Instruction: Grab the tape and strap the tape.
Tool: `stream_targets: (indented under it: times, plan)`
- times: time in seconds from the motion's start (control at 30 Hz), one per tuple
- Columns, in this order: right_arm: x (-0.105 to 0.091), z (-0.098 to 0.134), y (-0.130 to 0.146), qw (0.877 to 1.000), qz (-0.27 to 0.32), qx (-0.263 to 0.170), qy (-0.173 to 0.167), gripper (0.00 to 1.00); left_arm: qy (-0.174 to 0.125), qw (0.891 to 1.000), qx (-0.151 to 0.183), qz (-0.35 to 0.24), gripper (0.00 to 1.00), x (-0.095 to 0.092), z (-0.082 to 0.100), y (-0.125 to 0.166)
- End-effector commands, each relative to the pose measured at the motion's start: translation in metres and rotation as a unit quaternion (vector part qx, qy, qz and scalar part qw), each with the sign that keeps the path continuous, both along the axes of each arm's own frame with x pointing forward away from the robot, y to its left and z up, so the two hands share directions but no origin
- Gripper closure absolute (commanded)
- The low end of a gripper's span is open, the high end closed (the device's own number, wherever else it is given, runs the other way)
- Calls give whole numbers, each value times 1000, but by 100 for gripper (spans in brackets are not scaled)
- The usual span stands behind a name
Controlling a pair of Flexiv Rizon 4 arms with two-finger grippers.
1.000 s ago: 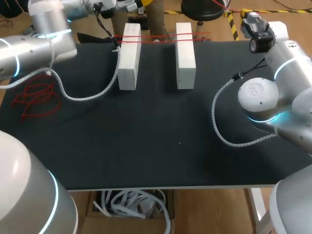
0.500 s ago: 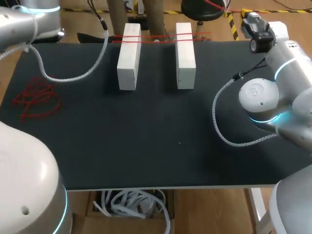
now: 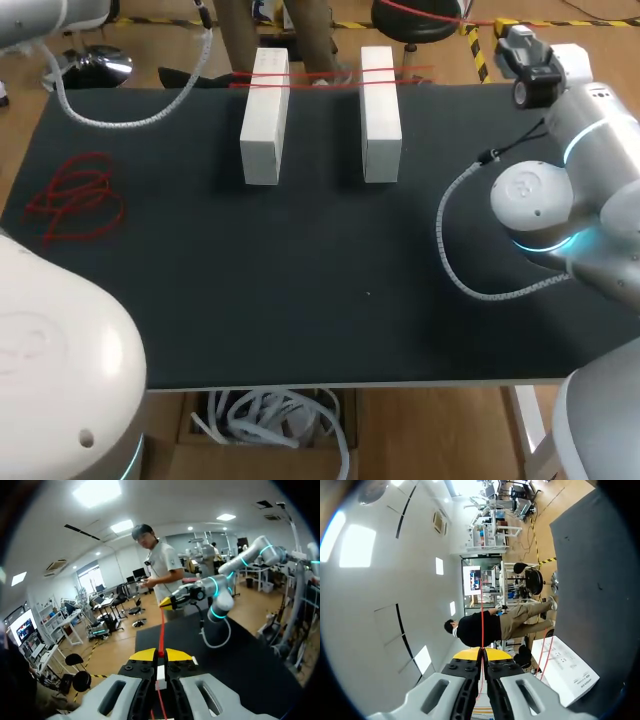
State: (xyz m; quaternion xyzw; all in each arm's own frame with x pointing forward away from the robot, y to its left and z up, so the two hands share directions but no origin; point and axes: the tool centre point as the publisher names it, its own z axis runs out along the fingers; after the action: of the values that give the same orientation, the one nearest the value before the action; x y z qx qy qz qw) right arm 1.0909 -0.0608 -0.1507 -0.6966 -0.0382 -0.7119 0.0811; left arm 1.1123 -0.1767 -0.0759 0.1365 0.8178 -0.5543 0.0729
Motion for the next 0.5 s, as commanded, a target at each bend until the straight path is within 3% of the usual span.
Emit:
stream_targets:
  times: [0.03,0.2,0.5]
  plan:
    - [1,-1,-1,1000,2,0,-2,100,-14,996,91,16,100,-5,10,-8]
    - [1,-1,-1,1000,2,0,-2,100,-21,984,177,24,100,-7,5,-11]
    - [1,-1,-1,1000,2,0,-2,100,3,972,235,29,100,-9,-1,-11]
